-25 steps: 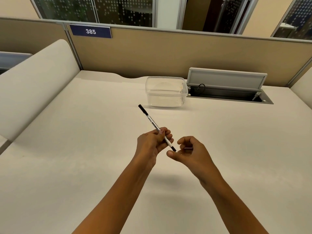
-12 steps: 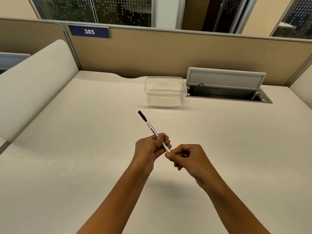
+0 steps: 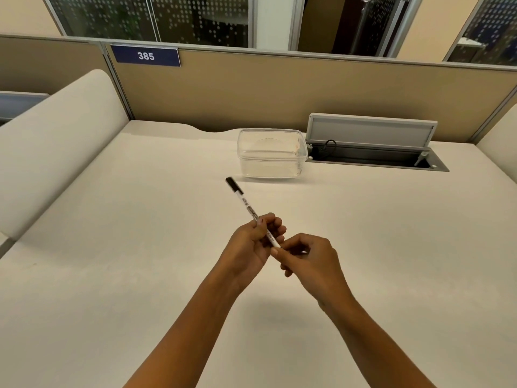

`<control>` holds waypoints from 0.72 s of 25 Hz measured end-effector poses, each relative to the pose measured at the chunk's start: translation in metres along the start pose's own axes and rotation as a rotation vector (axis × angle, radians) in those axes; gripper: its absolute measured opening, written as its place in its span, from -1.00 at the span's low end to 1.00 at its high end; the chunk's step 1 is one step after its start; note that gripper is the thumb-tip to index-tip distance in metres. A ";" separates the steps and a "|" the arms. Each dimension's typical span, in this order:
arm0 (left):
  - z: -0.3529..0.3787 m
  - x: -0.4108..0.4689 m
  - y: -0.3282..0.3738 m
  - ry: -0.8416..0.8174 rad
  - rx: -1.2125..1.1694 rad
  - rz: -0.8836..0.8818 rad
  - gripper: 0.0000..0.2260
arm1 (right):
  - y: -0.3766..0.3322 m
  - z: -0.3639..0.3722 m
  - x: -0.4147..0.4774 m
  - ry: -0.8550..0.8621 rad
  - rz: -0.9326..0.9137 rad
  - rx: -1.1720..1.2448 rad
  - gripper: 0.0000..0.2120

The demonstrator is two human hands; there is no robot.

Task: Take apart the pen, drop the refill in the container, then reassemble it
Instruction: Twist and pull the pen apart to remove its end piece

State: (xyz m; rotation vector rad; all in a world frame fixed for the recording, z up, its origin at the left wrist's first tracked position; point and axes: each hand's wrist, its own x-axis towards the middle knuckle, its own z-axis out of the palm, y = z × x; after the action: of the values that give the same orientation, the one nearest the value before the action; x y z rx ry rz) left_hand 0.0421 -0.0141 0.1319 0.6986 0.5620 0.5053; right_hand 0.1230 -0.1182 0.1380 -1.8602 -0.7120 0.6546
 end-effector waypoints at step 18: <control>-0.012 0.028 0.049 0.404 -0.249 0.125 -0.65 | 0.046 0.023 -0.032 -0.012 -0.283 -0.377 -0.76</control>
State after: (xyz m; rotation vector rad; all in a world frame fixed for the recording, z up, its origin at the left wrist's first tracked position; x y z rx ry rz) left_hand 0.0435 0.0399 0.1507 0.3952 0.8191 0.8276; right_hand 0.0937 -0.1422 0.0913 -2.0399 -1.1437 0.3643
